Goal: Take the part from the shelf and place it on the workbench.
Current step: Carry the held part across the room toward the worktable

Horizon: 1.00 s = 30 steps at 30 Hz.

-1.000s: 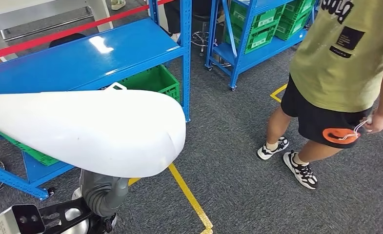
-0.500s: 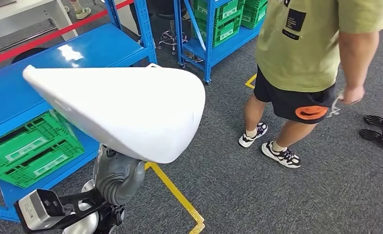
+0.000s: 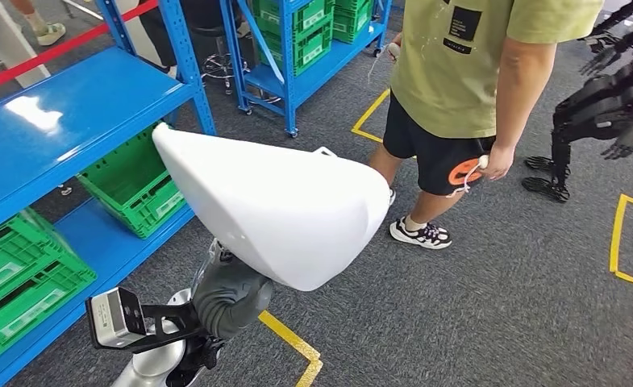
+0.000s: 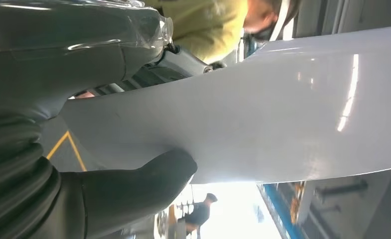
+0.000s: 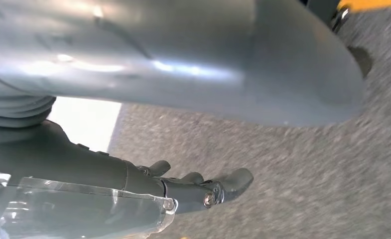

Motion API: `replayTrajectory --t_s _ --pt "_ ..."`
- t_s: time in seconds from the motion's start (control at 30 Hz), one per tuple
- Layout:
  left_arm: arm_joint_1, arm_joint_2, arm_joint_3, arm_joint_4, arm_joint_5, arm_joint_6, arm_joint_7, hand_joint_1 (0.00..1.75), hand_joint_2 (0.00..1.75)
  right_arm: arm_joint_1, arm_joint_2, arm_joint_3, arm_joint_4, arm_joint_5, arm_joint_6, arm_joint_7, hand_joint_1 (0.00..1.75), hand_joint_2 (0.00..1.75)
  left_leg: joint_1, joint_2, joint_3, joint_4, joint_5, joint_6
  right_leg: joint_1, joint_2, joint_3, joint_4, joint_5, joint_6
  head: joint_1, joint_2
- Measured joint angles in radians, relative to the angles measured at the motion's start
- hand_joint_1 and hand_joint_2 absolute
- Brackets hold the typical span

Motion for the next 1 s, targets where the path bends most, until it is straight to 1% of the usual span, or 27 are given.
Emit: replayTrajectory --t_s 0.03,0.07,0.13,0.17,0.2,0.27,0.3,0.33,0.4,0.43,0.47,0.5,0.53,0.57,0.6,0.63,0.67,0.7,0.73,0.77,0.8,0.83,0.87,0.9,0.93,0.97,1.0 --pt "-0.006 0.002 -0.001 0.014 0.003 -0.011 -0.007 1.75 1.75 0.003 -0.01 0.005 0.0 0.011 -0.005 0.008 0.0 0.0 0.0 0.014 0.0 0.0 0.0 0.0 0.0 -0.004 0.025 -0.035 0.019 -0.001 0.0 0.0" --pt "-0.013 0.003 -0.002 0.028 0.007 -0.02 -0.015 1.75 1.75 0.005 -0.022 0.009 -0.001 0.021 -0.009 0.014 0.0 0.0 0.0 0.026 0.001 0.001 -0.001 -0.002 0.0 -0.014 0.069 -0.108 0.049 -0.003 0.001 0.0" --pt "-0.026 0.005 -0.002 0.048 0.014 -0.032 -0.025 1.75 1.75 0.006 -0.046 0.02 -0.003 0.042 -0.013 0.018 0.0 0.0 -0.005 0.045 0.0 0.005 -0.006 -0.008 0.004 -0.045 0.15 -0.252 0.089 -0.01 0.0 0.0" --pt "-0.032 0.006 -0.002 0.053 0.017 -0.034 -0.028 1.75 1.75 0.005 -0.056 0.027 -0.004 0.051 -0.012 0.015 0.0 0.0 -0.007 0.053 -0.001 0.007 -0.008 -0.012 0.006 -0.053 0.17 -0.289 0.096 -0.014 -0.001 0.0" --pt "-0.036 0.006 -0.003 0.058 0.019 -0.035 -0.028 1.75 1.75 0.004 -0.065 0.033 -0.006 0.059 -0.01 0.01 0.0 0.0 -0.01 0.061 -0.001 0.008 -0.009 -0.016 0.008 -0.053 0.173 -0.3 0.095 -0.018 -0.002 0.0" --pt "-0.043 0.008 -0.006 0.063 0.024 -0.032 -0.023 1.75 1.75 0.004 -0.081 0.046 -0.007 0.074 0.0 -0.004 0.0 0.0 -0.01 0.073 -0.001 0.009 -0.012 -0.022 0.008 -0.034 0.17 -0.298 0.099 -0.026 -0.003 0.0" --pt "-0.046 0.009 -0.008 0.065 0.027 -0.028 -0.017 1.75 1.75 0.004 -0.091 0.053 -0.008 0.081 0.007 -0.01 0.0 0.0 -0.009 0.065 -0.004 0.016 -0.02 -0.027 0.006 -0.026 0.168 -0.299 0.101 -0.029 -0.004 0.0" --pt "-0.049 0.01 -0.011 0.066 0.029 -0.022 -0.012 1.75 1.75 0.003 -0.1 0.06 -0.008 0.088 0.016 -0.016 0.0 0.0 -0.007 0.045 -0.015 0.041 -0.039 -0.032 0.003 -0.018 0.167 -0.299 0.103 -0.033 -0.005 0.0" --pt "-0.054 0.014 -0.021 0.067 0.03 -0.007 -0.006 1.75 1.75 -0.003 -0.117 0.074 -0.009 0.097 0.029 -0.021 0.0 0.0 -0.003 -0.01 -0.069 0.159 -0.105 -0.04 0.0 -0.001 0.163 -0.3 0.107 -0.04 -0.008 0.0" --pt "-0.054 0.016 -0.026 0.069 0.03 0.0 -0.006 1.75 1.75 -0.006 -0.122 0.079 -0.009 0.099 0.033 -0.022 0.0 0.0 -0.002 -0.027 -0.105 0.235 -0.138 -0.04 0.0 0.009 0.16 -0.3 0.109 -0.043 -0.009 0.0" --pt "-0.054 0.019 -0.032 0.073 0.031 0.007 -0.006 1.75 1.75 -0.009 -0.126 0.084 -0.009 0.101 0.036 -0.022 0.0 0.0 -0.002 -0.035 -0.134 0.294 -0.156 -0.04 0.0 0.019 0.157 -0.299 0.11 -0.045 -0.009 0.0" --pt "-0.054 0.022 -0.037 0.077 0.032 0.013 -0.006 1.75 1.75 -0.009 -0.128 0.088 -0.009 0.103 0.038 -0.021 0.0 0.0 -0.002 -0.038 -0.148 0.319 -0.154 -0.038 0.001 0.031 0.156 -0.299 0.112 -0.045 -0.009 0.0" --pt "-0.054 0.025 -0.042 0.079 0.034 0.02 -0.006 1.75 1.75 -0.009 -0.129 0.091 -0.009 0.107 0.041 -0.021 0.0 0.0 -0.002 -0.041 -0.141 0.301 -0.132 -0.036 0.001 0.043 0.156 -0.299 0.113 -0.044 -0.009 0.0" --pt "-0.055 0.027 -0.045 0.081 0.037 0.028 -0.006 1.75 1.75 -0.009 -0.129 0.095 -0.009 0.111 0.043 -0.02 0.0 0.0 -0.002 -0.049 -0.114 0.242 -0.094 -0.032 0.001 0.055 0.157 -0.299 0.114 -0.043 -0.009 0.0" --pt "-0.055 0.029 -0.048 0.081 0.039 0.035 -0.006 1.75 1.75 -0.009 -0.128 0.1 -0.009 0.116 0.044 -0.018 0.0 0.0 -0.002 -0.072 -0.078 0.164 -0.054 -0.026 -0.001 0.067 0.158 -0.299 0.115 -0.041 -0.009 0.0" --pt "-0.055 0.031 -0.051 0.081 0.041 0.042 -0.006 1.75 1.75 -0.011 -0.127 0.105 -0.009 0.12 0.046 -0.017 0.0 0.0 -0.002 -0.099 -0.044 0.093 -0.025 -0.02 -0.001 0.079 0.157 -0.299 0.117 -0.038 -0.008 0.0" --pt "-0.056 0.033 -0.053 0.081 0.042 0.047 -0.006 1.75 1.75 -0.013 -0.126 0.109 -0.009 0.122 0.047 -0.014 0.0 0.0 -0.002 -0.121 -0.02 0.042 -0.009 -0.016 -0.003 0.09 0.152 -0.298 0.12 -0.033 -0.008 0.0" --pt "-0.056 0.035 -0.055 0.08 0.042 0.049 -0.006 1.75 1.75 -0.014 -0.124 0.113 -0.009 0.125 0.049 -0.012 0.0 0.0 -0.003 -0.135 -0.008 0.018 -0.006 -0.013 -0.007 0.101 0.147 -0.299 0.123 -0.026 -0.008 0.0" --pt "-0.056 0.036 -0.058 0.079 0.043 0.051 -0.006 1.75 1.75 -0.015 -0.121 0.115 -0.009 0.127 0.051 -0.01 0.0 0.0 -0.005 -0.132 -0.005 0.011 -0.008 -0.012 -0.009 0.113 0.141 -0.301 0.128 -0.018 -0.008 0.0" --pt "-0.057 0.038 -0.06 0.076 0.043 0.052 -0.006 1.75 1.75 -0.015 -0.119 0.116 -0.009 0.129 0.053 -0.007 0.0 0.0 -0.005 -0.12 -0.001 0.004 -0.005 -0.01 -0.013 0.122 0.137 -0.304 0.133 -0.011 -0.009 0.0" --pt "-0.057 0.038 -0.063 0.074 0.043 0.053 -0.006 1.75 1.75 -0.013 -0.116 0.118 -0.008 0.13 0.054 -0.005 0.0 0.0 -0.004 -0.107 0.001 -0.004 0.0 -0.006 -0.013 0.113 0.133 -0.302 0.133 -0.007 -0.009 0.0" --pt "-0.057 0.038 -0.066 0.07 0.043 0.055 -0.006 1.75 1.75 -0.013 -0.113 0.12 -0.008 0.131 0.054 -0.005 0.0 0.0 -0.002 -0.093 0.005 -0.012 0.005 -0.002 -0.011 0.091 0.122 -0.285 0.122 -0.003 -0.008 0.0" --pt "-0.058 0.039 -0.069 0.067 0.043 0.058 -0.006 1.75 1.75 -0.014 -0.111 0.122 -0.008 0.132 0.054 -0.006 0.0 0.0 0.0 -0.077 0.009 -0.019 0.009 0.001 -0.009 0.061 0.102 -0.245 0.1 -0.001 -0.006 0.0" --pt "-0.058 0.039 -0.071 0.065 0.043 0.061 -0.005 1.75 1.75 -0.016 -0.109 0.124 -0.007 0.133 0.055 -0.01 0.0 0.0 0.0 -0.06 0.01 -0.022 0.011 0.002 -0.007 0.03 0.071 -0.183 0.069 0.002 -0.005 0.0" --pt "-0.057 0.04 -0.074 0.064 0.042 0.064 -0.004 1.75 1.75 -0.019 -0.106 0.127 -0.007 0.134 0.057 -0.015 0.0 0.0 0.0 -0.044 0.009 -0.022 0.011 0.003 -0.007 0.013 0.036 -0.11 0.036 0.007 -0.003 0.0" --pt "-0.057 0.041 -0.076 0.064 0.042 0.066 -0.002 1.75 1.75 -0.02 -0.103 0.131 -0.007 0.136 0.059 -0.02 0.0 0.0 0.0 -0.028 0.008 -0.022 0.01 0.002 -0.009 0.006 0.006 -0.048 0.014 0.011 -0.003 0.0" --pt "-0.056 0.042 -0.078 0.064 0.041 0.068 0.0 1.75 1.75 -0.02 -0.099 0.134 -0.007 0.137 0.06 -0.023 0.0 0.0 0.001 -0.013 0.008 -0.021 0.009 0.001 -0.012 0.002 -0.007 -0.016 0.009 0.015 -0.003 0.0"
